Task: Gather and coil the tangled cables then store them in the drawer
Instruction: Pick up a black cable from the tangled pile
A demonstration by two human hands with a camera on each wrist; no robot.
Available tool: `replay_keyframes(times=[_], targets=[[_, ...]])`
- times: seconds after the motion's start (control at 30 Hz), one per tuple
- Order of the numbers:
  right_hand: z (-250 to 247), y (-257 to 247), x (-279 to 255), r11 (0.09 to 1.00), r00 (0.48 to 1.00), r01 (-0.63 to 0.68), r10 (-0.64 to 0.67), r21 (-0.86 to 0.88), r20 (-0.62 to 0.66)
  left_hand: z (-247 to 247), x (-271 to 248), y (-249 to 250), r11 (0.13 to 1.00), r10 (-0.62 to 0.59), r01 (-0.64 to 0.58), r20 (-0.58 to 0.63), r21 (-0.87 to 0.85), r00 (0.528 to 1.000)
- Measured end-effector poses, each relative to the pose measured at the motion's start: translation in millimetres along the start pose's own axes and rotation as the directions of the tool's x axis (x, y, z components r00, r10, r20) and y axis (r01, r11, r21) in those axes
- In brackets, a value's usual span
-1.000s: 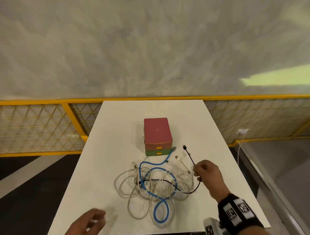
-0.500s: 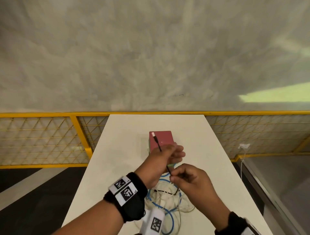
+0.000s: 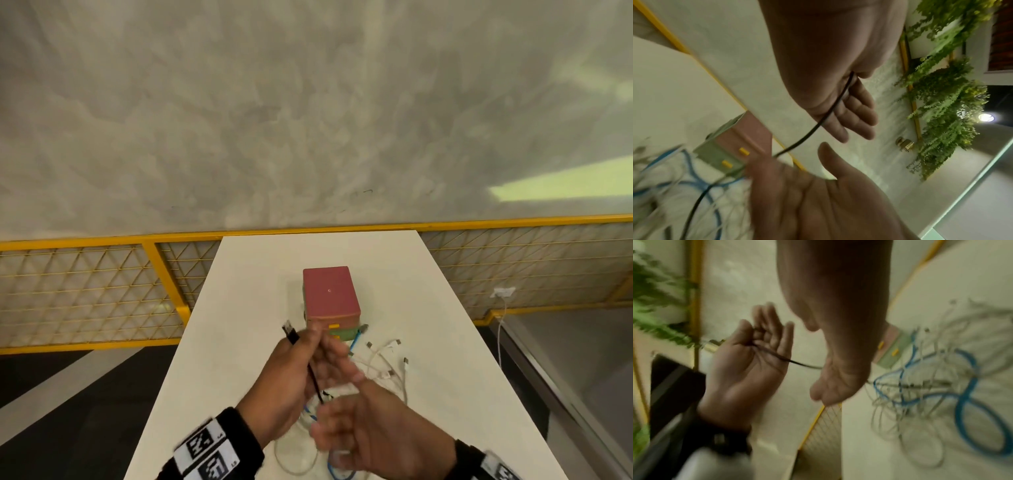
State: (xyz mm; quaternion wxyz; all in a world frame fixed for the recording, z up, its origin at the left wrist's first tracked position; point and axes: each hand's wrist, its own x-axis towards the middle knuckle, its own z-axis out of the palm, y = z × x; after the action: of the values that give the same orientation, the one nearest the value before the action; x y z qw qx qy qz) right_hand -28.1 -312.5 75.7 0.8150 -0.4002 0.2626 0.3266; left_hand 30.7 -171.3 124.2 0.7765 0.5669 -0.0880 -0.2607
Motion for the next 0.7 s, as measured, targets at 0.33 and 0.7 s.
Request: replay_keyframes(times=[0.33, 0.7], targets=[[-32, -70, -1, 0.859, 0.898, 0.417, -0.339, 0.298, -0.280, -82, -61, -70, 0.799, -0.449, 0.499, -0.218, 0.335, 0.866], [14, 7, 25, 0.978, 0.978, 0.178, -0.188, -0.109, -0.087, -30, -15, -50, 0.774, -0.100, 0.120, -0.067, 0.622, 0.993]])
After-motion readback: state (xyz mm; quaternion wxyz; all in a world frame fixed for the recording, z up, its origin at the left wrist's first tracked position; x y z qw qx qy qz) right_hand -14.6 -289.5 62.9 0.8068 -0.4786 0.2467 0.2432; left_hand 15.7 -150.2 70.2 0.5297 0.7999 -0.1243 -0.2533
